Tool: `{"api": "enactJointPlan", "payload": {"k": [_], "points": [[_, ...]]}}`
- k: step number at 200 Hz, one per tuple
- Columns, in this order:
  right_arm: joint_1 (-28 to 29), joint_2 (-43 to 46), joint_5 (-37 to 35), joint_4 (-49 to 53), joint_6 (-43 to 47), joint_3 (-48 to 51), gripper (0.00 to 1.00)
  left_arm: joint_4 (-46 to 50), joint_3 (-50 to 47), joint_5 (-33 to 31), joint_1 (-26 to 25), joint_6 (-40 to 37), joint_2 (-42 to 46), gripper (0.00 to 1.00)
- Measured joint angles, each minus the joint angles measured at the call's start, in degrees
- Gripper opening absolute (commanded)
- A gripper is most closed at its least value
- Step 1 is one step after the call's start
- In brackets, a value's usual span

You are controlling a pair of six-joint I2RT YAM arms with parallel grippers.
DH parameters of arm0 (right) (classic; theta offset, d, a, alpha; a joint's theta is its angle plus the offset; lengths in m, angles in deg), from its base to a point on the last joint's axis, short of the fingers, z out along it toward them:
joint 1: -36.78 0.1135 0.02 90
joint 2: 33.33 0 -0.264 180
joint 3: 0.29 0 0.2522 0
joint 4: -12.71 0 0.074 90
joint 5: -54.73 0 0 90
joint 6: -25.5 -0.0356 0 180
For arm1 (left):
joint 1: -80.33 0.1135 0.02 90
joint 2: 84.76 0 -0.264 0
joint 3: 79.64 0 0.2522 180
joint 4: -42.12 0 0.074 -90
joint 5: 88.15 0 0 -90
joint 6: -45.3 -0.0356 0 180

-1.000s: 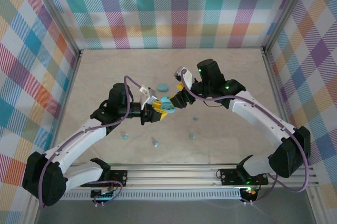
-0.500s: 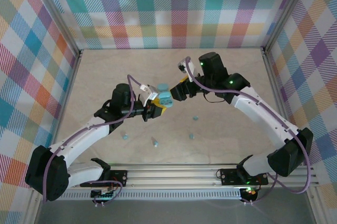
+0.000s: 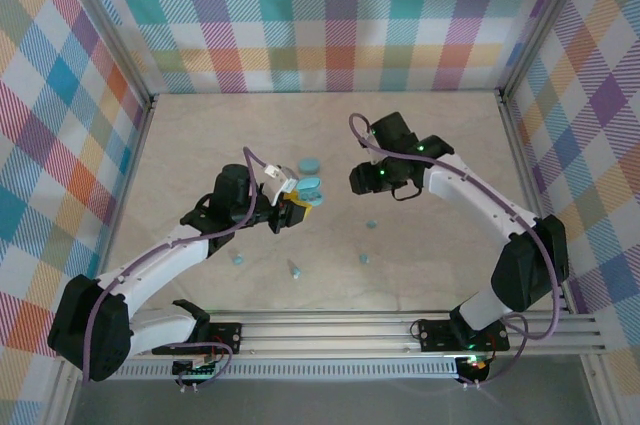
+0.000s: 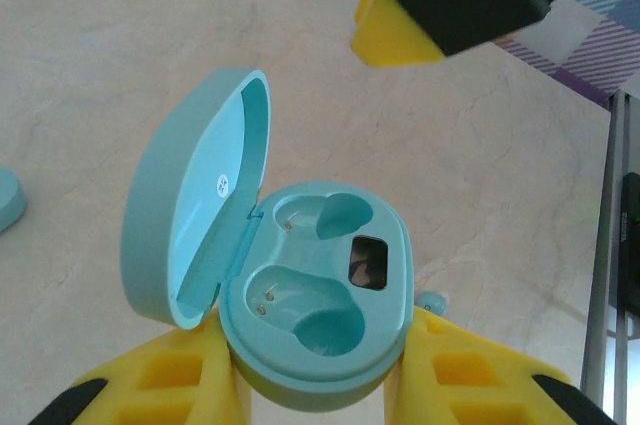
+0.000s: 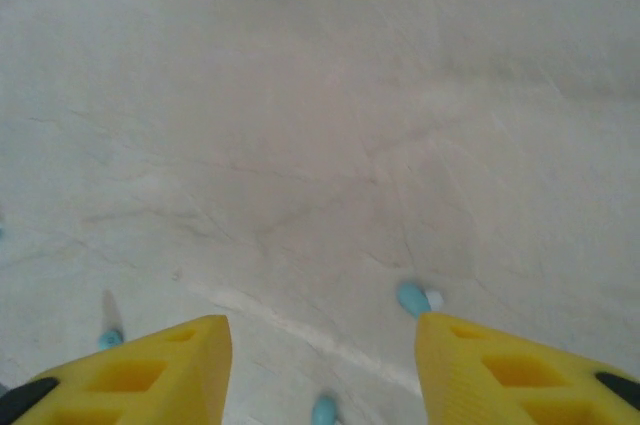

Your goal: Insert the wireless bluetooth earbuds into the charging case

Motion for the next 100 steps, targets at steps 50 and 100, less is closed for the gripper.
{"api": "enactJointPlan", "payload": {"k": [50,100], "points": [[-0.9,1.0,0.7,-4.6,-12.6,12.0,0.29,0.0,-0.2,-0.3,0.0,0.0,0.0,0.12],[-0.9,-1.4,2.9,-10.2,-20.2,15.5,0.27,0.0,-0.2,-0.3,0.0,-0.9,0.0,0.12]]}}
